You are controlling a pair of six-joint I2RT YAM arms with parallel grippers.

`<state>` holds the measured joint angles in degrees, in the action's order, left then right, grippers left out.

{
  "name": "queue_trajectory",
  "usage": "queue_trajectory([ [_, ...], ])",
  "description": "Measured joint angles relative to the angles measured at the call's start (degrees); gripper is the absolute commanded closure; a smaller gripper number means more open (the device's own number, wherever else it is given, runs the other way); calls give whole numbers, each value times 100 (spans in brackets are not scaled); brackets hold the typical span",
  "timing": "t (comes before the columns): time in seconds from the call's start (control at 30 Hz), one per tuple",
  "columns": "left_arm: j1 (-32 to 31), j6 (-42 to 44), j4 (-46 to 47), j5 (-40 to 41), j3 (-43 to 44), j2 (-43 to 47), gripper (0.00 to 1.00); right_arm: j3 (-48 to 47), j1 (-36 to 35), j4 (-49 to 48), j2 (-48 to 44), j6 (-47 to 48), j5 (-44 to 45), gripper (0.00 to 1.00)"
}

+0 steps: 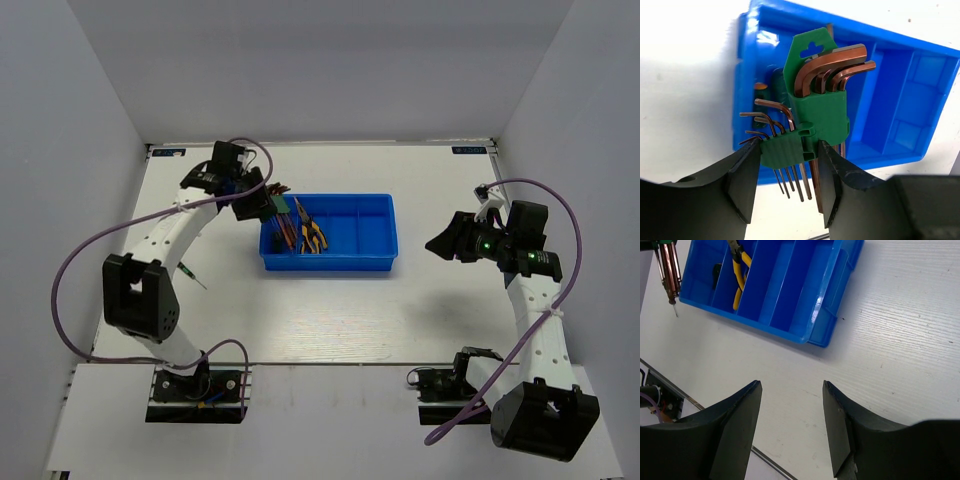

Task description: Sort the tools into containers

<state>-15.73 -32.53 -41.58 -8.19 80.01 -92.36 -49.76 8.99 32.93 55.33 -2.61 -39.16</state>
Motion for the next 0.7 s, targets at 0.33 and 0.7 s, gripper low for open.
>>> queue_trajectory([
  [0.33, -518, 11, 87, -4, 1012, -1032, 100, 0, 0, 0, 24, 0, 0, 42],
  [0.7, -1104, -42, 160, 4, 2116, -2129, 100, 0, 0, 0, 28, 4, 0, 42],
])
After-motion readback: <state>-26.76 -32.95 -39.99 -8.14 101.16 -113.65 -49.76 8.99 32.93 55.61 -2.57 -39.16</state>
